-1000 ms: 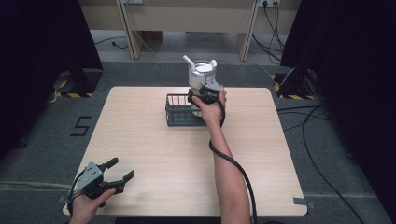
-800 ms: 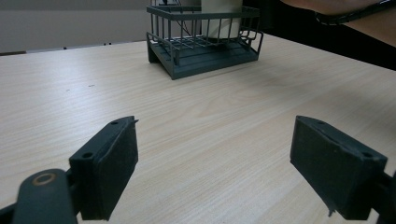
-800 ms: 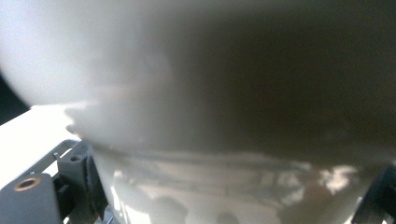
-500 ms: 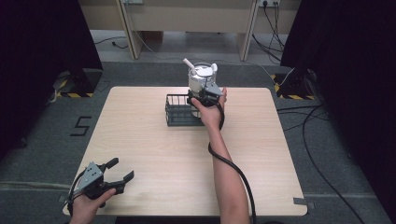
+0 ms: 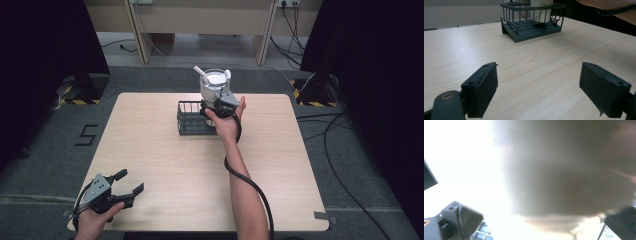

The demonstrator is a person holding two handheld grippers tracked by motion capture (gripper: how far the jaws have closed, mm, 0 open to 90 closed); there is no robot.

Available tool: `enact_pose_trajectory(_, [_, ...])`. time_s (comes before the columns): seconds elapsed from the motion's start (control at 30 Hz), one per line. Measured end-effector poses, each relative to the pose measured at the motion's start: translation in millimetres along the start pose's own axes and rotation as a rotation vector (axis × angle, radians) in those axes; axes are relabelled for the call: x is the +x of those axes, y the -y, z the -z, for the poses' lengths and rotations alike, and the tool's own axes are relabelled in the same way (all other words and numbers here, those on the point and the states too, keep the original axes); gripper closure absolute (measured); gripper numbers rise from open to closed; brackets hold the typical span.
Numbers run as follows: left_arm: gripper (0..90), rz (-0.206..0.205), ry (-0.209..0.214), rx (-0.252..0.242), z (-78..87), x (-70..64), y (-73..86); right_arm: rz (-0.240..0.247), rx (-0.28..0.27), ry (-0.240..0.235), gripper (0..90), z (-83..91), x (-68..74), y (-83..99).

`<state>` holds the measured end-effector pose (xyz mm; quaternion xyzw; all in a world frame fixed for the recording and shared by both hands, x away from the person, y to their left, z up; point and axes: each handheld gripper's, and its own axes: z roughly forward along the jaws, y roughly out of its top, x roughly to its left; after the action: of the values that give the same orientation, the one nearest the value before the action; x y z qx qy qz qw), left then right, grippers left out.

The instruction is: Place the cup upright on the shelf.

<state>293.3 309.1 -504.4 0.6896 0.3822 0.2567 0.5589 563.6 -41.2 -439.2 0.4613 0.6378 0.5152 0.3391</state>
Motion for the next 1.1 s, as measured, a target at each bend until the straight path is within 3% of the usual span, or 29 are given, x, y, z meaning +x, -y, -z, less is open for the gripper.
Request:
enact_pose_trajectory(0.7, [14.5,0.001,-0.007,-0.002,0.0,-0.1,0.0,0.015,0.020,-0.031,5.9,36.6,0.1,-4.8])
enact_pose_trajectory(1.1, [14.5,0.000,-0.008,0.001,-0.4,-0.4,0.3,-0.005,0.021,-0.051,8.1,57.8,-6.5,-0.9])
